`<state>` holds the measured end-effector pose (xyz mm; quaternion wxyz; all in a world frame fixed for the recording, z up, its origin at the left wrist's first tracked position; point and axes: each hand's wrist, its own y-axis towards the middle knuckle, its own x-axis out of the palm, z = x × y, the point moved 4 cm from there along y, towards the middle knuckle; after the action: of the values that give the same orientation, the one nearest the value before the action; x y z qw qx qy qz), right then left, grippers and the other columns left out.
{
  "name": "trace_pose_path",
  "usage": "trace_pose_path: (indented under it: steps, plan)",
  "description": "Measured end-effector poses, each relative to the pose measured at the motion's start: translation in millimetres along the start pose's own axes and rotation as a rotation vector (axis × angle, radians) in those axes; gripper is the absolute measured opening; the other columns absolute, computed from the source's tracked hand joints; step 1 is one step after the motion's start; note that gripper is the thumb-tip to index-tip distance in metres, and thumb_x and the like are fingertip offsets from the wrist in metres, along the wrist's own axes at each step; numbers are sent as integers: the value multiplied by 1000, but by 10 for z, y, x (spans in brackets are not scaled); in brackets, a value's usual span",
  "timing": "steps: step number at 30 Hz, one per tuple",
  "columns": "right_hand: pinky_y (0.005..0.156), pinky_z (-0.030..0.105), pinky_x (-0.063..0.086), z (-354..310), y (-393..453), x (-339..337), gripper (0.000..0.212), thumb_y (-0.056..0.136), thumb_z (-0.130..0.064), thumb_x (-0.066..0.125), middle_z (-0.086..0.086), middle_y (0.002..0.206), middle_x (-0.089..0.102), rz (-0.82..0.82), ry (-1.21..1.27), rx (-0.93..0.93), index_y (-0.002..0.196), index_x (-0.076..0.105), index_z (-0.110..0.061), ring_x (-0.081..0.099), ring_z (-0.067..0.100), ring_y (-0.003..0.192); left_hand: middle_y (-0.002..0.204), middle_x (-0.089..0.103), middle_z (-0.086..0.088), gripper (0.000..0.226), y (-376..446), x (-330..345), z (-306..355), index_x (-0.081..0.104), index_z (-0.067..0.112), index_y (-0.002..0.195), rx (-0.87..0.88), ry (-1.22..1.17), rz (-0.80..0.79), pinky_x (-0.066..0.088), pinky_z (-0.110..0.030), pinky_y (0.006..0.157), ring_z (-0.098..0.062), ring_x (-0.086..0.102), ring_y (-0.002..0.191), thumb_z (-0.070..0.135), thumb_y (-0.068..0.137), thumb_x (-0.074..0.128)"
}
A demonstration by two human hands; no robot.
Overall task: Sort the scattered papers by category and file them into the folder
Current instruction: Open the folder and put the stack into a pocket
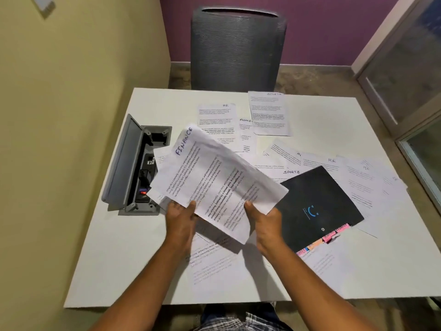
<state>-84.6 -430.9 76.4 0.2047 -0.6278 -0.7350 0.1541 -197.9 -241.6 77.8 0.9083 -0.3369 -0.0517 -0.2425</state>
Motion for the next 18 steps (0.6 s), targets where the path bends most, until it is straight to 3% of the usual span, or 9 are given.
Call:
trace_pose_path:
  steps: [2, 5, 7, 9, 10, 12, 14, 16, 18]
  plan:
    - [87, 49, 60, -116, 79, -116, 15, 82, -12, 83, 7, 92, 79, 8, -121, -67, 94, 73, -12, 76, 29, 90, 148, 44, -11, 66, 157, -210, 238, 36, 17, 142, 169, 127, 68, 45, -35, 102, -29, 46, 135, 2, 88, 70]
    - [72, 33, 62, -279, 93, -229, 14, 84, -10, 80, 2, 87, 79, -95, -235, -107, 94, 71, -14, 77, 26, 86, 160, 28, -3, 95, 460, -468, 645, 21, 19, 154, 379, 464, 52, 33, -34, 114, -16, 31, 144, 9, 80, 80]
    - [60, 22, 58, -367, 63, -244, 12, 85, -8, 78, 0, 85, 78, -166, -252, -106, 95, 71, -9, 77, 18, 78, 152, 44, -2, 80, 587, -432, 761, 36, 19, 149, 378, 589, -174, 39, -36, 110, -15, 43, 138, 7, 82, 77]
    - [57, 20, 56, -385, 75, -248, 10, 86, -6, 76, 2, 85, 78, -173, -253, -110, 95, 71, -7, 76, 17, 74, 126, 67, -4, 43, 590, -329, 757, 58, 18, 128, 288, 616, -308, 52, -42, 97, -24, 61, 121, 6, 89, 70]
    - [58, 21, 58, -382, 95, -253, 9, 87, -6, 76, 2, 86, 78, -137, -257, -126, 94, 71, -9, 76, 19, 76, 111, 74, -2, 26, 536, -270, 739, 64, 19, 114, 271, 607, -297, 57, -39, 87, -27, 67, 111, 7, 92, 66]
    - [68, 26, 61, -365, 119, -243, 10, 87, -10, 77, 0, 89, 78, -42, -262, -186, 93, 71, -16, 76, 19, 84, 94, 75, 1, 15, 392, -180, 659, 66, 22, 99, 315, 549, -194, 58, -26, 70, -25, 71, 97, 7, 94, 64]
    - [80, 30, 60, -297, 101, -188, 12, 88, -14, 78, -3, 92, 77, 32, -265, -269, 94, 72, -22, 75, 14, 89, 90, 72, 3, 22, 169, -69, 519, 65, 24, 96, 387, 463, -91, 55, -20, 68, -15, 69, 87, 2, 94, 62]
    - [82, 23, 57, -189, 21, -69, 19, 89, -9, 76, -12, 88, 76, 32, -236, -312, 93, 72, -27, 72, 4, 86, 89, 67, 5, 24, -54, 16, 314, 62, 19, 99, 420, 371, -15, 51, -13, 67, 2, 64, 77, -4, 94, 59]
    - [82, 16, 54, -37, -51, 61, 25, 92, -5, 72, -11, 91, 76, -10, -222, -337, 97, 73, -29, 70, 2, 88, 95, 67, 4, 23, -164, 4, 60, 60, 19, 103, 426, 334, 60, 52, -15, 77, 4, 64, 83, -2, 96, 57]
